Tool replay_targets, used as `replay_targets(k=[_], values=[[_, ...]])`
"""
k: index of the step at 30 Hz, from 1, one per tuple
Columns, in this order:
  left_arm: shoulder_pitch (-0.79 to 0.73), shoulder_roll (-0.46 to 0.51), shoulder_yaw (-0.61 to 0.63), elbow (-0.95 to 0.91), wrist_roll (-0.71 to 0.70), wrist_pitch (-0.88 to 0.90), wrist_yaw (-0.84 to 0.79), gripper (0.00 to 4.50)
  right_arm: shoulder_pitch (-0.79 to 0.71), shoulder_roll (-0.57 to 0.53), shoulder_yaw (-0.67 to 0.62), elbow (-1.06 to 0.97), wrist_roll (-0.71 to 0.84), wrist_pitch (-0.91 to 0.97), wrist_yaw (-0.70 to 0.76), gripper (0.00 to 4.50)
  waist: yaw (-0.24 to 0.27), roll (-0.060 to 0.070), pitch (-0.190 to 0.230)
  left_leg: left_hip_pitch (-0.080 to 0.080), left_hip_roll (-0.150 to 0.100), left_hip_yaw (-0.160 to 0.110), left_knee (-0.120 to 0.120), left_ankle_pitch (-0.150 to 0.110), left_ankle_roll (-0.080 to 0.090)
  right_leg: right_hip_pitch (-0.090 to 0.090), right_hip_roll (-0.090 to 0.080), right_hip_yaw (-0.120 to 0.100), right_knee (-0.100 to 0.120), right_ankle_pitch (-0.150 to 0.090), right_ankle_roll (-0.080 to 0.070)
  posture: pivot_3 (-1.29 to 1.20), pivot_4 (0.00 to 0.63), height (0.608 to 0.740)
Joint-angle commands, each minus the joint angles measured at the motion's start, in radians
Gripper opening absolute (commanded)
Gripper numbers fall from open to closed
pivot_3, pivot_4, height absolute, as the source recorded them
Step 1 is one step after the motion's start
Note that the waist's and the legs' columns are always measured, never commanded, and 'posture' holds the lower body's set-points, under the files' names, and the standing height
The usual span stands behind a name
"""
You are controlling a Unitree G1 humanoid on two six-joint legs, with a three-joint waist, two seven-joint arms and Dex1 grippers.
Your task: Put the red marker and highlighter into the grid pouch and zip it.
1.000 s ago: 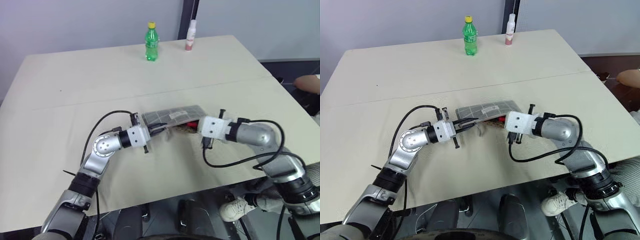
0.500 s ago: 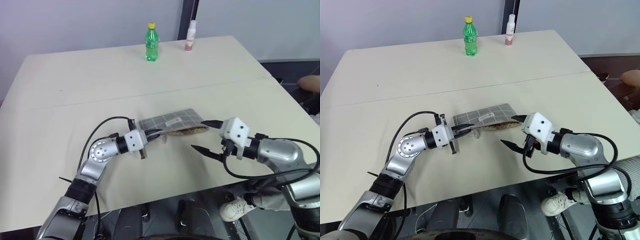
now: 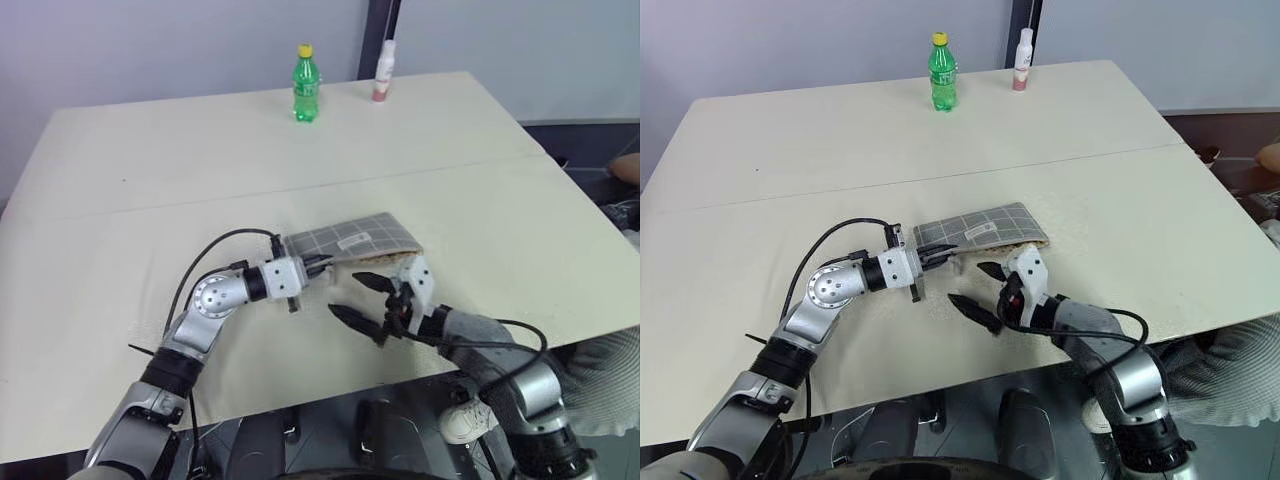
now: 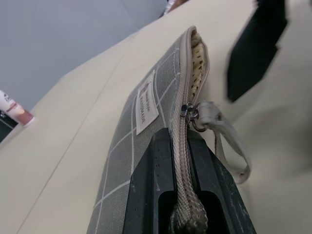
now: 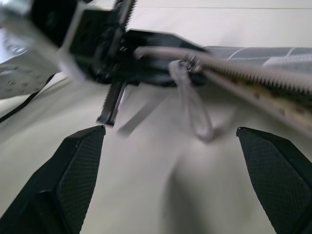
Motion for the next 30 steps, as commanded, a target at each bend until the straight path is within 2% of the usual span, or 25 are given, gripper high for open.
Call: replay_targets(k=[1,8,9,11,12,16,18,20,25,30], values=[[-0.037,-0.006,-0.016,-0.03,0.027,-0.04,0.015,0.0,-0.07,0.025,0.011,0.045,-0.028,-0.026,-0.033,4.47,-0.001,0.0,0.0,0.0,0.0,0.0,0.0,0.0,0.0,-0.001,0.0,0.0,0.0,0.0,0.0,0.0,0.15,0.74],[-0.078,-0.007,-0.03,-0.017,0.086,-0.083,0.058,0.0,-0.13,0.075,-0.018,0.07,0.05,0.008,-0.024,4.47,-0.002,0.0,0.0,0.0,0.0,0.0,-0.001,0.001,-0.001,-0.001,0.001,0.0,0.001,0.0,0.0,0.0,0.15,0.74],[-0.078,-0.007,-0.031,-0.018,0.088,-0.084,0.061,0.0,-0.133,0.078,-0.022,0.072,0.061,0.011,-0.02,4.24,-0.001,0.0,0.0,0.0,0.0,0.001,-0.001,0.001,-0.001,-0.001,0.001,0.0,0.001,0.0,0.001,0.0,0.15,0.74],[-0.079,-0.009,-0.032,-0.018,0.098,-0.087,0.072,0.0,-0.136,0.076,-0.026,0.071,0.069,0.013,-0.02,3.63,-0.001,0.0,0.0,0.0,0.0,0.0,-0.001,0.001,-0.001,-0.001,0.001,0.0,0.001,0.001,0.001,0.0,0.15,0.74],[-0.078,-0.009,-0.033,-0.015,0.101,-0.088,0.076,0.0,-0.137,0.079,-0.03,0.071,0.078,0.016,-0.024,3.18,-0.001,0.0,0.0,0.0,0.0,0.0,-0.001,0.001,-0.001,-0.001,0.001,0.0,0.001,0.001,0.001,0.0,0.15,0.74],[-0.073,-0.006,-0.033,-0.001,0.116,-0.093,0.098,0.0,-0.123,0.089,-0.067,0.064,0.137,0.044,-0.029,1.0,-0.001,0.0,0.0,0.0,0.0,0.0,-0.001,0.001,-0.001,-0.001,0.001,0.0,0.002,0.001,0.001,0.0,0.15,0.74],[-0.068,-0.003,-0.032,0.008,0.122,-0.093,0.111,0.0,-0.108,0.08,-0.086,0.064,0.156,0.056,-0.029,0.05,-0.001,0.0,0.0,0.0,0.0,0.0,-0.001,0.001,-0.001,-0.001,0.001,0.0,0.002,0.001,0.001,0.0,0.15,0.74],[-0.063,0.0,-0.03,0.018,0.125,-0.094,0.12,0.0,-0.093,0.055,-0.094,0.063,0.152,0.055,-0.022,0.02,-0.001,0.0,0.0,0.0,0.0,0.0,-0.001,0.001,-0.001,-0.001,0.001,0.0,0.002,0.001,0.002,0.0,0.15,0.74],[-0.053,0.006,-0.015,0.032,0.097,-0.083,0.114,0.0,-0.094,-0.012,-0.221,0.097,0.182,0.046,-0.025,0.02,-0.001,0.0,0.0,0.0,0.0,0.0,-0.001,0.001,-0.001,-0.001,0.0,0.0,0.002,0.0,0.001,0.0,0.15,0.74],[-0.059,0.018,-0.002,0.051,0.08,-0.081,0.112,0.0,-0.091,-0.128,-0.327,0.186,0.149,-0.002,0.004,0.02,-0.001,0.0,0.0,0.0,0.0,0.0,0.0,0.001,-0.001,-0.001,0.0,0.0,0.002,0.0,0.001,0.0,0.15,0.74]])
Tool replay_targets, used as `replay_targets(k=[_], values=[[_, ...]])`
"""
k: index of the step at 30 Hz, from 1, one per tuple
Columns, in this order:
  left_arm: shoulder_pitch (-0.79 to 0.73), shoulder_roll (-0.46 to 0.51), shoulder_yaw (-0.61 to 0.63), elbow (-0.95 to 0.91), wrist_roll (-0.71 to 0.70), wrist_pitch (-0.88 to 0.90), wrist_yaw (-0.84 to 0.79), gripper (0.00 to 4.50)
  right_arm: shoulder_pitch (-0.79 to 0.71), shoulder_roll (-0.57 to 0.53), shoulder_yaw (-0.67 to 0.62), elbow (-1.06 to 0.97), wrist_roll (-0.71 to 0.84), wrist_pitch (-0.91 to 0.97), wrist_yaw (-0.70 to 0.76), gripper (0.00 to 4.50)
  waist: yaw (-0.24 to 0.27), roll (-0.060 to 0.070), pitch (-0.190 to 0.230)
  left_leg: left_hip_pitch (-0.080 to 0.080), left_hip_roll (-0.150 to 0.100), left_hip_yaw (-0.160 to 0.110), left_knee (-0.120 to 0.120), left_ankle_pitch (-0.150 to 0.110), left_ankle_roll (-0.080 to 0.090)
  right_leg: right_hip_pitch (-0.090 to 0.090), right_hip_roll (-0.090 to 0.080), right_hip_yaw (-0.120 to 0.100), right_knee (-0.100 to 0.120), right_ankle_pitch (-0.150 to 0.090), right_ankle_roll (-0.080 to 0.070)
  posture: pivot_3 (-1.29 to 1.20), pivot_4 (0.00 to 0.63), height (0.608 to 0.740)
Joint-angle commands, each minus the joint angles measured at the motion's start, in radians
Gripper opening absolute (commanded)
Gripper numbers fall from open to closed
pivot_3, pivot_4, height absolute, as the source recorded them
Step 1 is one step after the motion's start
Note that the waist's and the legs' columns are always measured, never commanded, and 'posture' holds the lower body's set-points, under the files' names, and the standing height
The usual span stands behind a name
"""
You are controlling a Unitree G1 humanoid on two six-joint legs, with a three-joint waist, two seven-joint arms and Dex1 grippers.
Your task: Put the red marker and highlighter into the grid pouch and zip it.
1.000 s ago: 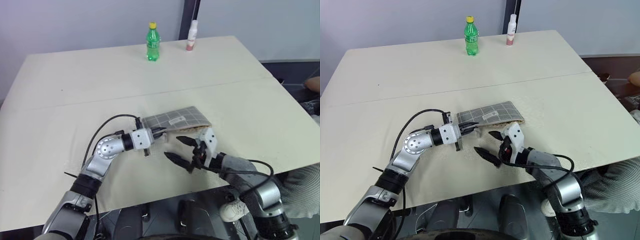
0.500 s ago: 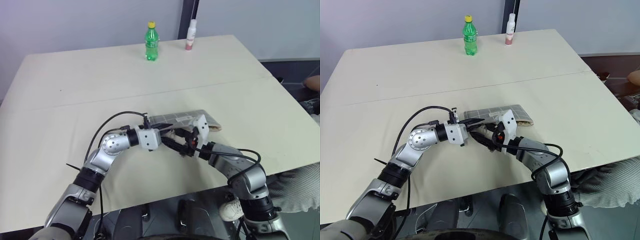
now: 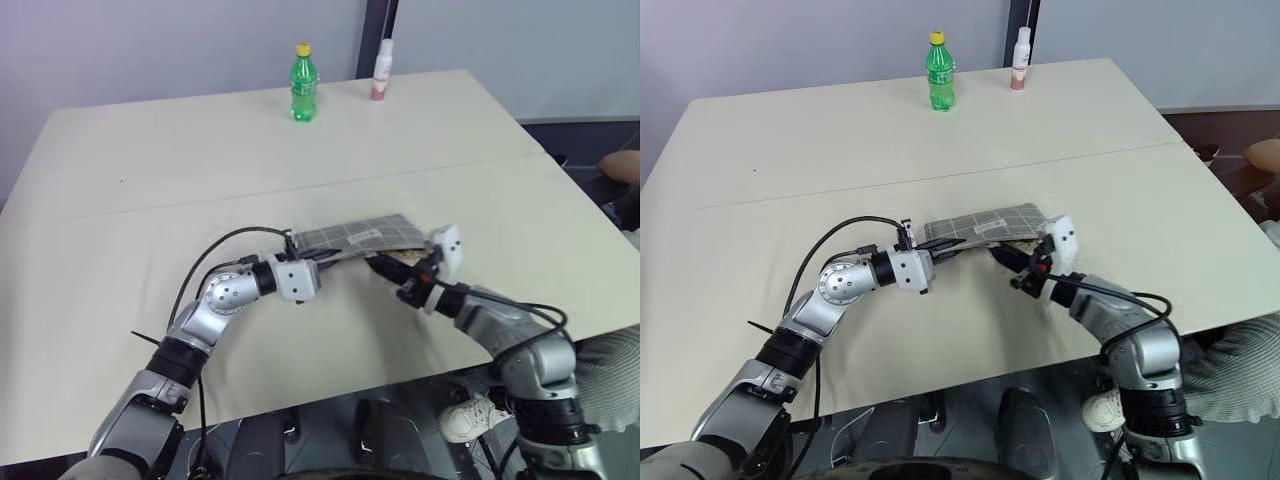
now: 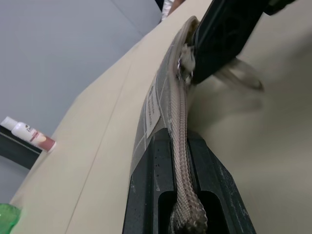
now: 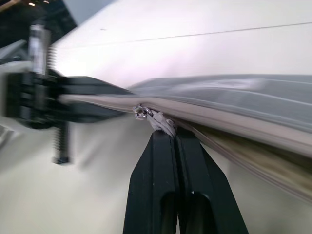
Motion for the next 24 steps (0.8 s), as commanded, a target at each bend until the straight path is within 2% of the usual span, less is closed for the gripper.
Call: replay_targets(k=[1,6,11,12,13,15,19,24], values=[[-0.005,0.019,0.03,0.011,-0.03,0.005,0.005,0.0,-0.005,-0.074,-0.102,0.046,-0.019,-0.059,0.018,0.02,0.0,0.0,0.0,0.0,0.0,0.0,0.0,0.0,0.0,0.0,0.0,0.0,0.0,0.0,0.0,0.0,0.15,0.74],[-0.018,0.02,0.035,0.025,-0.037,0.01,0.014,0.0,0.024,-0.149,-0.161,0.123,-0.083,-0.144,0.014,0.02,0.0,0.0,0.0,0.0,0.0,0.0,0.0,0.0,0.0,0.001,0.0,0.0,0.0,0.001,0.002,0.0,0.15,0.74],[-0.012,0.023,0.044,0.044,-0.129,0.046,-0.064,0.0,0.162,-0.186,-0.202,0.012,-0.021,-0.138,0.096,0.02,0.001,0.0,0.0,0.0,0.0,-0.001,0.001,0.0,0.001,0.002,0.0,0.0,0.0,0.001,0.003,0.0,0.15,0.74],[-0.015,0.02,0.052,0.045,-0.143,0.057,-0.066,0.75,0.166,-0.179,-0.205,0.0,-0.017,-0.152,0.094,0.58,-0.001,0.0,0.0,0.0,0.0,-0.001,0.002,0.0,0.001,0.002,0.0,0.0,0.0,0.002,0.003,0.0,0.15,0.74],[-0.018,0.021,0.055,0.043,-0.149,0.06,-0.068,1.05,0.174,-0.173,-0.205,-0.024,-0.017,-0.179,0.102,0.86,-0.002,0.0,0.0,0.0,0.0,-0.001,0.003,0.0,0.001,0.002,0.0,0.0,0.001,0.002,0.003,0.0,0.15,0.74],[-0.02,0.031,0.067,0.043,-0.146,0.044,-0.061,2.01,0.198,-0.165,-0.195,-0.076,-0.027,-0.221,0.117,1.8,-0.002,0.0,0.0,0.0,0.001,-0.001,0.004,0.0,0.001,0.002,0.001,0.0,0.002,0.002,0.003,0.0,0.15,0.74],[0.0,0.069,0.104,0.043,-0.158,0.023,-0.057,4.18,0.287,-0.205,-0.178,-0.168,-0.025,-0.254,0.197,3.92,0.002,0.0,0.0,0.0,0.001,-0.002,0.004,-0.001,0.001,0.002,0.001,0.0,0.001,0.001,0.002,0.0,0.15,0.74],[0.074,0.115,0.167,-0.014,-0.259,0.079,-0.098,4.18,0.302,-0.238,-0.222,-0.194,0.007,-0.254,0.223,3.92,-0.001,0.0,0.0,0.0,0.001,-0.001,0.004,-0.002,0.003,0.002,0.0,0.0,-0.001,0.001,0.001,0.0,0.15,0.74]])
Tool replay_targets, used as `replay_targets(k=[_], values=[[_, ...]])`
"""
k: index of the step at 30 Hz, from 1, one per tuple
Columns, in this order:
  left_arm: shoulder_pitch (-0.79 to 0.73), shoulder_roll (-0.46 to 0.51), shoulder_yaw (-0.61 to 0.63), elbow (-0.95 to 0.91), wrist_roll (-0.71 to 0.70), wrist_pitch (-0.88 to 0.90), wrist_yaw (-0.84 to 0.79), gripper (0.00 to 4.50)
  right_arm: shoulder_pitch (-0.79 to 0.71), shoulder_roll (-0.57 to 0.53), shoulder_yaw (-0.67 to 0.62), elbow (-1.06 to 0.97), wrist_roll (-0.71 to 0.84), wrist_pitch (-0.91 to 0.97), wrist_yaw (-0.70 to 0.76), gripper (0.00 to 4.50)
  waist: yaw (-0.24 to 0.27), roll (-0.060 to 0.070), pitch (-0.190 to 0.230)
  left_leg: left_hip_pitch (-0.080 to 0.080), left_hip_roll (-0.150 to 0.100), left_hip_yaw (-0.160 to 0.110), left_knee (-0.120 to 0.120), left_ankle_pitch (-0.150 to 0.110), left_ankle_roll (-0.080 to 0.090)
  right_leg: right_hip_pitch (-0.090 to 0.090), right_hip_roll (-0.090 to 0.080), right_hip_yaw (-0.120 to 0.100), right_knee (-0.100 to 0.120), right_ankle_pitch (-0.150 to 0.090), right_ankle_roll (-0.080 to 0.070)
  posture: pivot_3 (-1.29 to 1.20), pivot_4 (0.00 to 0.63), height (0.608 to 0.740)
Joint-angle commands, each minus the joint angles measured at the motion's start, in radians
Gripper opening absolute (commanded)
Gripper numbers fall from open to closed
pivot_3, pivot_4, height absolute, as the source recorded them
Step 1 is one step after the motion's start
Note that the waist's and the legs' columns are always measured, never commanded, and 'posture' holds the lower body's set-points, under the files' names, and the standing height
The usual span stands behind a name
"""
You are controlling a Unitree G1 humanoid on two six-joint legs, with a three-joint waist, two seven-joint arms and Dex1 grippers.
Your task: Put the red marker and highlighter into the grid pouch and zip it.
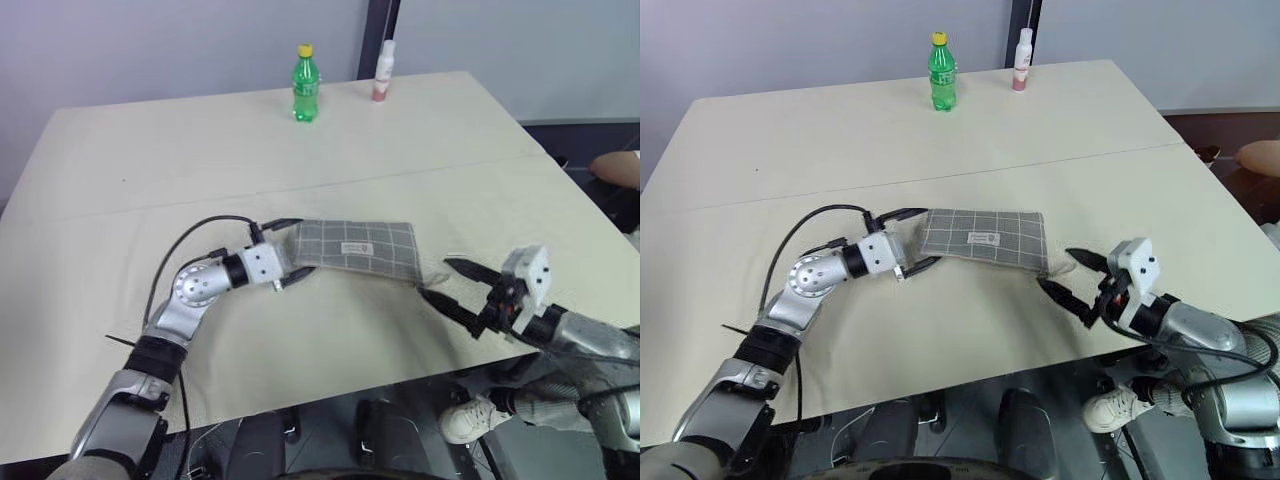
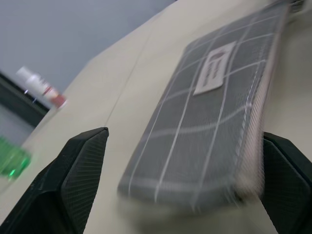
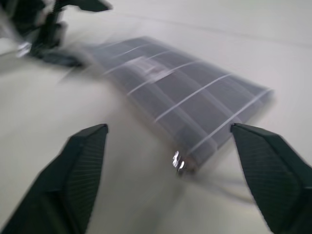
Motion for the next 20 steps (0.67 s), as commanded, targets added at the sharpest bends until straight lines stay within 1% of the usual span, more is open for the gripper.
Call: replay_targets(k=[1,4,7,10,14,20], values=[[0.055,0.022,0.055,-0.088,-0.092,0.044,-0.03,4.18,-0.012,-0.026,-0.053,-0.031,0.017,-0.024,0.008,3.92,0.001,0.0,0.0,0.0,0.0,0.0,0.0,0.0,0.0,0.0,0.0,0.0,0.0,0.0,0.0,0.0,0.15,0.74],[0.143,0.05,0.086,-0.154,-0.145,0.112,-0.051,4.18,0.027,-0.051,-0.076,-0.006,-0.002,-0.044,0.04,3.92,0.002,0.0,0.0,0.0,0.0,0.0,0.0,0.0,0.0,0.0,0.0,0.0,0.0,0.0,0.0,0.0,0.15,0.74],[0.212,0.077,0.154,-0.22,-0.21,0.183,-0.045,4.18,0.085,-0.073,-0.12,0.012,-0.016,-0.074,0.07,3.92,0.003,0.0,0.0,0.0,0.0,0.0,-0.001,0.0,0.0,0.0,0.0,0.0,-0.002,0.0,-0.001,0.0,0.15,0.74],[0.266,0.127,0.22,-0.223,-0.226,0.221,-0.043,4.18,0.123,-0.083,-0.164,0.04,-0.02,-0.097,0.092,3.92,0.001,0.0,0.0,0.0,0.0,0.0,-0.002,0.0,0.0,0.0,0.0,0.0,-0.002,0.0,-0.001,0.0,0.15,0.74],[0.288,0.151,0.296,-0.221,-0.271,0.263,-0.037,4.18,0.127,-0.081,-0.18,0.1,-0.044,-0.146,0.105,3.92,0.002,0.0,0.0,0.001,0.0,0.001,-0.004,0.0,-0.001,-0.001,0.0,0.0,-0.003,0.0,-0.001,0.0,0.15,0.74],[0.247,0.142,0.388,-0.145,-0.308,0.307,0.0,4.18,0.103,-0.087,-0.152,0.132,-0.059,-0.169,0.124,3.92,0.001,0.0,0.0,0.0,0.0,0.002,-0.007,0.0,-0.001,-0.002,0.0,0.001,-0.005,0.0,-0.001,0.0,0.15,0.74]])
